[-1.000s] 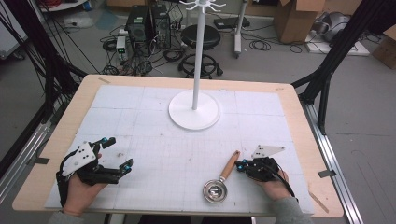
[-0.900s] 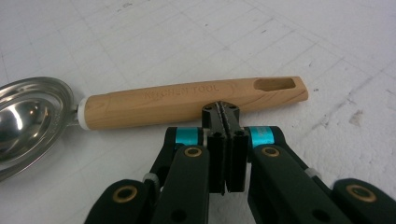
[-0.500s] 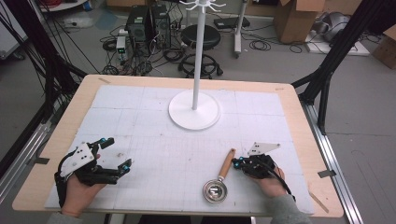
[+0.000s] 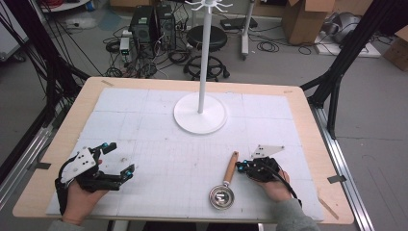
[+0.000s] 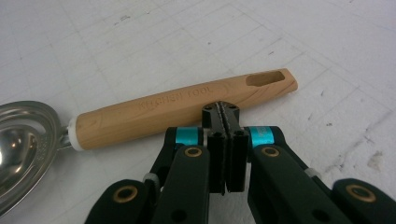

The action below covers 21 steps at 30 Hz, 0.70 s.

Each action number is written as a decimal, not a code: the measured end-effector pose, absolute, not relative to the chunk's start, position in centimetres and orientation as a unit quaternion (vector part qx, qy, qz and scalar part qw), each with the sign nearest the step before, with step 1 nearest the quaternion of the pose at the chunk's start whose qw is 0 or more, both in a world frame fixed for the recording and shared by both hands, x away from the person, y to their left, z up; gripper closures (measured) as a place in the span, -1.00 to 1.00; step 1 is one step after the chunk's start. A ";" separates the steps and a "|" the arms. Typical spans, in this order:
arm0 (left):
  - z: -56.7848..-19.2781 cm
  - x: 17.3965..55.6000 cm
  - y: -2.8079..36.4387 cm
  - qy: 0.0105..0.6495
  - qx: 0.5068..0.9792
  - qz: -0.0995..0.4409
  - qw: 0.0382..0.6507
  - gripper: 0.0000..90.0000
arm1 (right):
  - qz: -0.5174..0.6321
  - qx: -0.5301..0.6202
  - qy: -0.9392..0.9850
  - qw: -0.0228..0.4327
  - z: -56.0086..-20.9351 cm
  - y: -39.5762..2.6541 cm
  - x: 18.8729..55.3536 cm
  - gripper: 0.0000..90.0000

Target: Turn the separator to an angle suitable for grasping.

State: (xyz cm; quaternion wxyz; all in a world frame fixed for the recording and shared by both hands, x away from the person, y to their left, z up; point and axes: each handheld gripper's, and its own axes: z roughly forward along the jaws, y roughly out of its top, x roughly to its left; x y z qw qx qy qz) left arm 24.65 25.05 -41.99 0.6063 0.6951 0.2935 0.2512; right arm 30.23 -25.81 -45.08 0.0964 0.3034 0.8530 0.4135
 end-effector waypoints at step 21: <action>-42.1 24.6 25.3 0.298 0.693 0.250 0.606 -0.96 | 0.414 0.289 0.858 0.093 -45.1 -24.0 31.0 1.00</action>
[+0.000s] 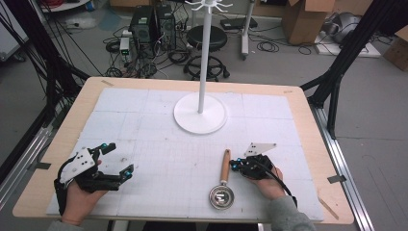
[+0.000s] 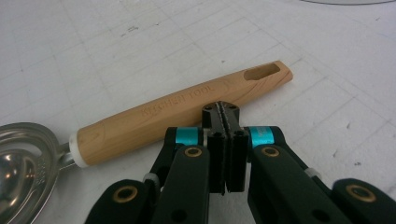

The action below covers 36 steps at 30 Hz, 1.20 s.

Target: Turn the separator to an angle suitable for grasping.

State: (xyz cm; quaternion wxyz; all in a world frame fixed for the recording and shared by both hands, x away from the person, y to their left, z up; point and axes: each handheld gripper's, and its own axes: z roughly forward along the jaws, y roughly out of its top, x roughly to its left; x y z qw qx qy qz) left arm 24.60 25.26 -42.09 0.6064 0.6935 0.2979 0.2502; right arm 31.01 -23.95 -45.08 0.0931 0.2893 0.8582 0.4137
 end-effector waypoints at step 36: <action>-42.1 24.1 26.0 0.305 0.691 0.255 0.603 -0.96 | 0.415 0.256 0.869 0.085 -45.0 -20.0 32.1 1.00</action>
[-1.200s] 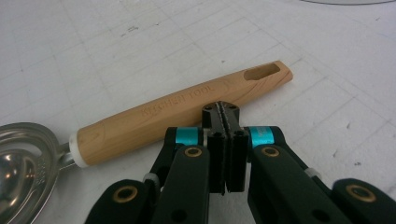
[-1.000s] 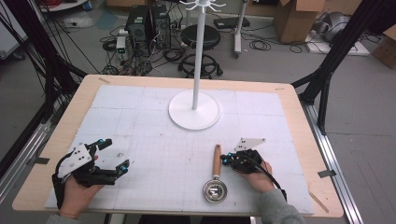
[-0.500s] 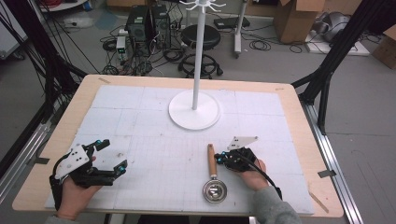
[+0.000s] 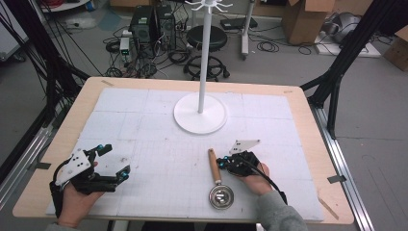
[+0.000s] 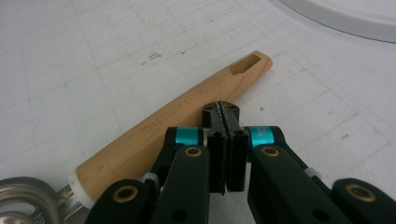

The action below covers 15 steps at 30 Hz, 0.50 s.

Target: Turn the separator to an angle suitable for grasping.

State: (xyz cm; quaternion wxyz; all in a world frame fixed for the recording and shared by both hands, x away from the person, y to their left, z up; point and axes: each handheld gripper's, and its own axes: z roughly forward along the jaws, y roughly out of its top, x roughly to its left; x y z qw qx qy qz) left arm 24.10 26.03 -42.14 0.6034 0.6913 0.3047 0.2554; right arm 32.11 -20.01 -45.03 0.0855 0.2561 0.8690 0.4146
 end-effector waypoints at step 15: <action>-42.2 24.0 26.1 0.306 0.691 0.255 0.602 -0.96 | 0.416 0.249 0.871 0.078 -45.0 -19.1 32.3 1.00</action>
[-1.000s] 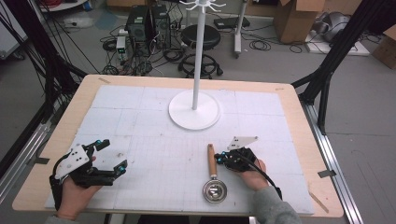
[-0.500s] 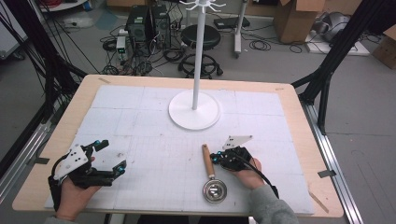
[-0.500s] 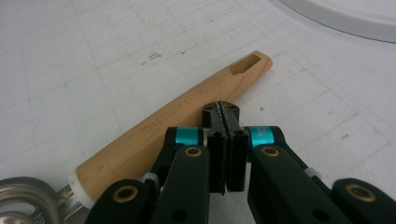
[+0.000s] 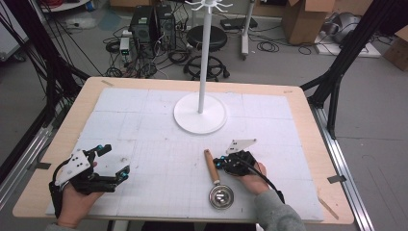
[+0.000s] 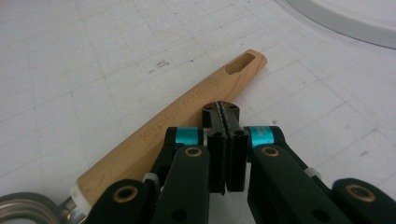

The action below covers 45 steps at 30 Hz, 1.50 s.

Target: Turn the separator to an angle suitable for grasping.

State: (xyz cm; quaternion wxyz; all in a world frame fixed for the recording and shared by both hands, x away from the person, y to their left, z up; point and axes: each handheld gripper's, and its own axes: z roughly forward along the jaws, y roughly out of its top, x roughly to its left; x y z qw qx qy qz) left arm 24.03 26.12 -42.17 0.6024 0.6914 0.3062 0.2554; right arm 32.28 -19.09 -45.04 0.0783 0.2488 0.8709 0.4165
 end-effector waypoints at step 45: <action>-42.4 25.1 25.2 0.300 0.696 0.242 0.606 -0.96 | 0.406 0.178 0.896 0.029 -42.9 -15.5 25.6 1.00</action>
